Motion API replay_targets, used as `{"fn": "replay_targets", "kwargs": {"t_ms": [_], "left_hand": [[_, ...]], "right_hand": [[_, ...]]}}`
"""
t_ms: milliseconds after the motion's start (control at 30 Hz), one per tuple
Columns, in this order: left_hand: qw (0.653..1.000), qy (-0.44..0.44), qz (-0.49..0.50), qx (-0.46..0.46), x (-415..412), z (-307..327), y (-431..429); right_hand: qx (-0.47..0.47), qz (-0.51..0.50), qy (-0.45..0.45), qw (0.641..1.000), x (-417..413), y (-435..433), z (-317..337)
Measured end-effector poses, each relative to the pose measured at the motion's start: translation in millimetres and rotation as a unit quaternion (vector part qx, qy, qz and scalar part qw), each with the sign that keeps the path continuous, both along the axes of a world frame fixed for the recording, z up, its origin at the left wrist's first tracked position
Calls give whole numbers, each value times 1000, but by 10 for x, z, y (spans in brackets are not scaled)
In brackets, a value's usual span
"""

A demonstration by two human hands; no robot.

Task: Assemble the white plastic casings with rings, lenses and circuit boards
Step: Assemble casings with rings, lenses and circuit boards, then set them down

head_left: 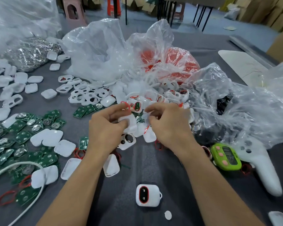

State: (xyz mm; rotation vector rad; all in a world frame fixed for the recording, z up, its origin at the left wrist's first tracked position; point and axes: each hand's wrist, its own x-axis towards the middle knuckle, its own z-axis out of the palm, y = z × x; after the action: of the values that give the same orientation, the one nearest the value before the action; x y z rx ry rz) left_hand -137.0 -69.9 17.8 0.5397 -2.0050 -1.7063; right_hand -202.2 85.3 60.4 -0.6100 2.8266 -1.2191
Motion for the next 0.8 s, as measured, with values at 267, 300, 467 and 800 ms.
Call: {"fn": "replay_targets", "kwargs": {"t_ms": [267, 300, 467, 800], "left_hand": [[987, 70, -29, 141, -24, 9, 2], [982, 77, -25, 168, -28, 20, -5], [977, 39, -11, 209, -35, 52, -55], [864, -242, 90, -431, 134, 174, 21]], "right_hand": [[-172, 40, -115, 977, 74, -203, -283], [-219, 17, -147, 964, 71, -207, -314], [-404, -14, -290, 867, 21, -162, -349], [-219, -50, -17, 974, 24, -21, -349]]}}
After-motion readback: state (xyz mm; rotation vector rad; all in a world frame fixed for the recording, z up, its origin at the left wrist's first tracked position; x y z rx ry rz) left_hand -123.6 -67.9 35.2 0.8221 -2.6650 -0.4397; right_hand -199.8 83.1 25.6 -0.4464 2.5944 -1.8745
